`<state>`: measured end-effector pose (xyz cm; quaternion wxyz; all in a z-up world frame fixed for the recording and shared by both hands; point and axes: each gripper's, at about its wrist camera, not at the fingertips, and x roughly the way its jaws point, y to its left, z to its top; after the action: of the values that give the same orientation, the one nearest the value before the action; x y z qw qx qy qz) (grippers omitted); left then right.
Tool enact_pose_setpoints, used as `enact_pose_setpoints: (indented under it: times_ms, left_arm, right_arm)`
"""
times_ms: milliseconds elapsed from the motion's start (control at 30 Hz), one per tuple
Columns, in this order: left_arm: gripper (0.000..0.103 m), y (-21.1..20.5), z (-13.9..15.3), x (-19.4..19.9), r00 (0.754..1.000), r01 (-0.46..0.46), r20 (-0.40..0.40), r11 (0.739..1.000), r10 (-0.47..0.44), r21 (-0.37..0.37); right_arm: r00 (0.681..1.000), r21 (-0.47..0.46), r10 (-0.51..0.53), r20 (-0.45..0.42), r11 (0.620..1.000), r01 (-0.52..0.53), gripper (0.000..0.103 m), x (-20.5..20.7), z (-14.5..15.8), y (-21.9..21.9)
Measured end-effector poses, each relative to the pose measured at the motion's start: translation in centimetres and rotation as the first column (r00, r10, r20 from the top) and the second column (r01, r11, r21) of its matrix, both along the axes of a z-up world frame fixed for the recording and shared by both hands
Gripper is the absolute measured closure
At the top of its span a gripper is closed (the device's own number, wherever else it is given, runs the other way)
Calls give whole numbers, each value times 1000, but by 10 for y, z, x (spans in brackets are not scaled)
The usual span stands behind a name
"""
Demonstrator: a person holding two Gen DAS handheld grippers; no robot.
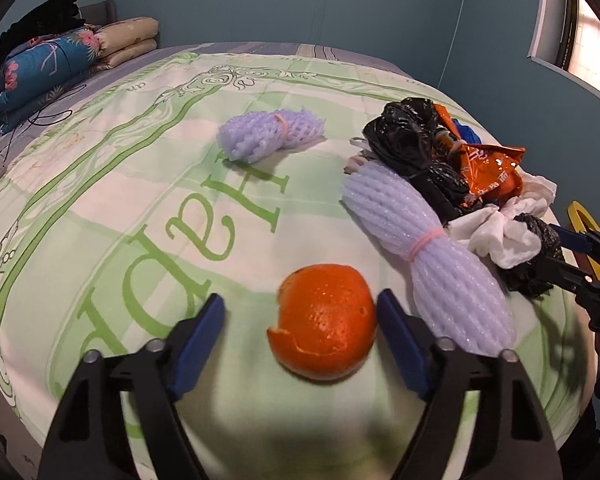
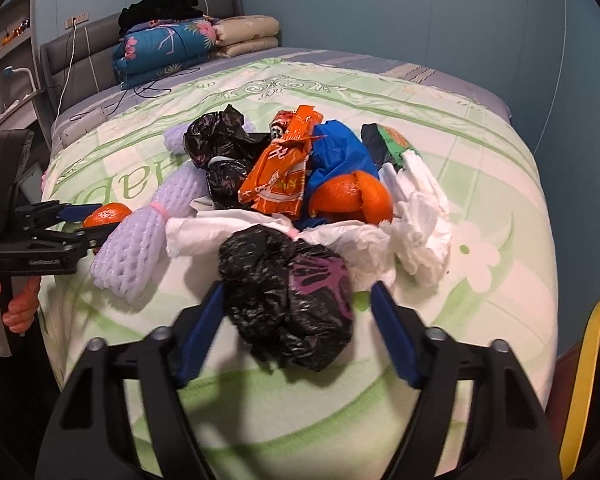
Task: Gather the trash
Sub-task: 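Grasp the tangerine with the left tool while the right tool grasps a black bag, then carry the tangerine and black bag over the yellow bin and release both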
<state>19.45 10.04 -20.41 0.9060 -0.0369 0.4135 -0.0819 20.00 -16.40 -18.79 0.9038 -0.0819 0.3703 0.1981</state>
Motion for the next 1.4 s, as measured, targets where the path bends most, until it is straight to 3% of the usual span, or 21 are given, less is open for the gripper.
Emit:
enact_pose_setpoints:
  times_ms: [33,100,200,267,533,733,933,1167,1400]
  left_arm:
    - [45,-2,-1,2,1000,14,-9,1000,-14,-11]
    - [56,-4,-3,2,999,28,-16,999,-28,-22]
    - [59,-5,-2,-1,1000,29,-4,999,-29,-14]
    - [61,0,-1,-3,1000,19,-4,999,-19,-49]
    - [62,9,25,-21,998,25,57,993,-18,-117]
    - [62,6,56,-30,993,7,117,992,7,-122]
    - [62,-28,91,-31,979,77,195,993,-57,-94]
    - [62,-92,122,-27,948,201,265,977,-175,-72]
    - [62,-165,143,-22,907,330,292,943,-302,-50]
  right_arm:
    - [1000,5,2,-6,1000,-2,47,0,0,1]
    - [1000,9,6,-13,1000,-6,50,-2,0,1]
    - [1000,10,3,-8,1000,-3,57,-6,1,0]
    - [1000,30,-9,-6,999,9,61,-8,3,-3]
    - [999,124,-32,41,992,27,64,-27,36,-22]
    - [994,194,-63,87,980,45,64,-53,63,-46]
    - [981,245,-144,131,963,109,64,-76,86,-77]
    - [925,305,-345,157,908,287,64,-99,104,-130]
    - [828,286,-522,204,841,459,64,-119,117,-177]
